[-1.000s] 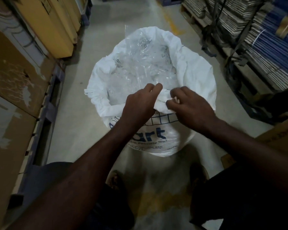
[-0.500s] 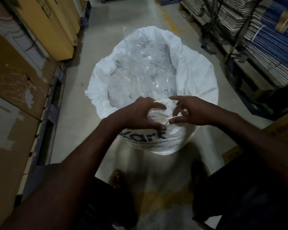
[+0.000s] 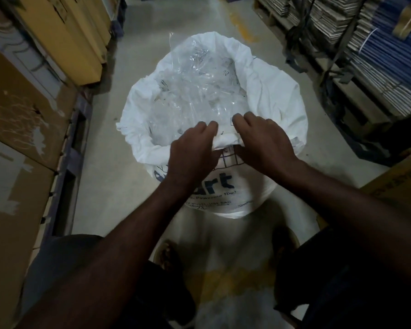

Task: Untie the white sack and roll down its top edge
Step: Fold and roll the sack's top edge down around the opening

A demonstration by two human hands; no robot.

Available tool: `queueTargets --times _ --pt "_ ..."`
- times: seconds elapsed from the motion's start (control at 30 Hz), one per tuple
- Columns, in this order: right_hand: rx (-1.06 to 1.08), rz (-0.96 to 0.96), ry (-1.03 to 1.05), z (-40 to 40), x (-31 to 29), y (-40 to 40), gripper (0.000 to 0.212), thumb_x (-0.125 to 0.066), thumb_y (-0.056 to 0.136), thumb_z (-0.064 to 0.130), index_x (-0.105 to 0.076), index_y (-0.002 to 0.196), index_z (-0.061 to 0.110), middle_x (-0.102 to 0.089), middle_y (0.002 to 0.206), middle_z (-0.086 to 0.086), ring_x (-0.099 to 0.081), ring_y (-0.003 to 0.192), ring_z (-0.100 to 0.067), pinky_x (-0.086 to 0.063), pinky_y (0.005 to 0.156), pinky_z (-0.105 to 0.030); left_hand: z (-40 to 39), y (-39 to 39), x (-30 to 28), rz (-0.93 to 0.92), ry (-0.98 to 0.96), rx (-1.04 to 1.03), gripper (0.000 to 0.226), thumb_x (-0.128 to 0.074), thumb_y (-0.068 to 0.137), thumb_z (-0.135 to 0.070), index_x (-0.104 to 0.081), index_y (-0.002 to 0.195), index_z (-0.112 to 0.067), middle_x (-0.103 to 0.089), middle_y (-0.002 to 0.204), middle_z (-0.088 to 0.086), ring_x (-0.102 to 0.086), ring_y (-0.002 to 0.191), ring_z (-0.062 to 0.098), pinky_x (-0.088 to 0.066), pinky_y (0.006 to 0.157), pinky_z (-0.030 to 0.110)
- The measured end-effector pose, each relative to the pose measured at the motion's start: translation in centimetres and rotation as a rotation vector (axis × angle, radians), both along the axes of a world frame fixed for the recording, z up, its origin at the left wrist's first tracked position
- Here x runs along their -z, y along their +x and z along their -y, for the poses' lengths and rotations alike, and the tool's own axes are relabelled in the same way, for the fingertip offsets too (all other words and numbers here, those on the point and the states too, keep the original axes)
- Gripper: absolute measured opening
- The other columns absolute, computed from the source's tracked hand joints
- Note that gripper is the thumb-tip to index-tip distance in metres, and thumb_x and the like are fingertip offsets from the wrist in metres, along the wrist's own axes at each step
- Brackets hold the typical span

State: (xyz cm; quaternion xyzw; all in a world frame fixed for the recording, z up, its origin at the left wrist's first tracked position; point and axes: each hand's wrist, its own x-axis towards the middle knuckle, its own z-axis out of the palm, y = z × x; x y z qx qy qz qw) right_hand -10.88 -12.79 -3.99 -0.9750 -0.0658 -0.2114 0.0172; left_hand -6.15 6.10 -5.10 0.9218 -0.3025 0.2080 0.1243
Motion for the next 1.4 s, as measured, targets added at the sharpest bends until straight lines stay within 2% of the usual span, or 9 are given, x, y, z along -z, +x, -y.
queueTargets --times 0.1,0.4,0.57,0.77,0.87,1.07,1.17,1.3,1.4 --pt "0.006 0.013 -0.064 1.5 -0.1 0.4 0.031 -0.073 0.084 0.018 -0.052 0.106 0.012 -0.051 0.100 -0.007 -0.051 0.069 -0.029 -0.039 0.047 -0.037 -1.1 0.9 0.5 0.019 0.084 -0.028 0.045 -0.067 0.096 -0.064 -0.057 0.110 -0.022 -0.061 0.079 -0.005 -0.057 0.065 0.022 -0.034 0.055 0.033" --pt "-0.229 -0.024 0.004 1.0 1.9 0.6 0.037 -0.065 0.085 0.005 -0.046 0.113 0.018 -0.048 0.127 -0.005 -0.051 0.076 -0.025 -0.036 0.046 -0.031 -1.1 1.5 1.9 0.079 0.069 0.154 0.045 -0.078 0.091 -0.033 -0.062 0.131 -0.020 -0.070 0.092 -0.001 -0.069 0.073 0.027 -0.043 0.052 0.034" --pt "-0.234 -0.058 -0.028 0.3 3.3 1.3 0.039 -0.057 0.085 0.002 -0.044 0.116 0.020 -0.054 0.097 -0.005 -0.056 0.065 -0.030 -0.032 0.050 -0.031 -0.6 1.6 2.4 0.070 0.050 0.109 0.034 -0.063 0.093 -0.006 -0.063 0.127 -0.008 -0.062 0.087 0.009 -0.064 0.070 0.033 -0.044 0.052 0.041" --pt "-0.184 -0.072 -0.011 1.5 3.0 1.3 0.054 -0.026 0.091 0.018 -0.045 0.142 0.022 -0.049 0.101 -0.005 -0.050 0.074 -0.026 -0.043 0.073 -0.038 0.1 0.2 2.3 -0.450 0.222 0.115 0.094 -0.057 0.093 -0.067 -0.026 0.168 -0.020 -0.049 0.137 0.010 -0.047 0.127 0.029 -0.036 0.109 0.048" --pt "-0.183 -0.018 0.016 0.9 2.9 0.7 0.046 -0.043 0.089 0.017 -0.054 0.134 0.018 -0.052 0.104 -0.007 -0.051 0.078 -0.026 -0.044 0.077 -0.038 -0.1 1.6 0.7 -0.771 0.056 0.114 0.085 -0.052 0.093 -0.078 -0.037 0.164 -0.033 -0.052 0.130 0.007 -0.048 0.132 0.029 -0.036 0.117 0.052" --pt "-0.242 -0.452 -0.088 4.1 2.0 0.5 0.084 -0.076 0.072 0.055 -0.051 0.148 0.031 -0.049 0.140 -0.006 -0.049 0.133 -0.027 -0.021 0.121 -0.052 -1.2 -0.2 1.8 -0.454 0.039 0.126 0.037 -0.078 0.089 -0.022 -0.061 0.122 -0.024 -0.062 0.113 0.000 -0.061 0.110 0.029 -0.047 0.090 0.044" --pt "-0.104 -0.490 -0.192 8.1 1.0 0.9 0.085 -0.080 0.072 0.046 -0.050 0.150 0.040 -0.033 0.169 0.006 -0.031 0.156 -0.017 0.000 0.124 -0.068 -0.9 -0.8 2.1 -0.367 0.066 0.167 0.040 -0.073 0.078 -0.005 -0.056 0.109 -0.024 -0.059 0.099 -0.004 -0.062 0.091 0.028 -0.040 0.068 0.035" --pt "-0.074 -0.300 -0.165 9.7 1.0 1.8 0.046 -0.070 0.079 0.018 -0.074 0.122 0.033 -0.066 0.138 0.007 -0.055 0.138 -0.020 0.002 0.122 -0.072 0.5 -1.2 2.1 -0.249 0.161 0.223 0.052 -0.078 0.063 0.002 -0.057 0.107 -0.014 -0.054 0.109 0.006 -0.055 0.087 0.027 -0.034 0.059 0.034" --pt "-0.034 -0.169 -0.204 9.2 1.2 2.3 0.014 -0.065 0.077 0.014 -0.072 0.088 0.020 -0.071 0.089 -0.005 -0.067 0.095 -0.034 -0.030 0.119 -0.058 1.8 -1.2 2.5 -0.285 0.245 0.211 0.062 -0.087 0.065 -0.012 -0.052 0.116 -0.016 -0.055 0.118 0.005 -0.062 0.090 0.031 -0.038 0.061 0.037"
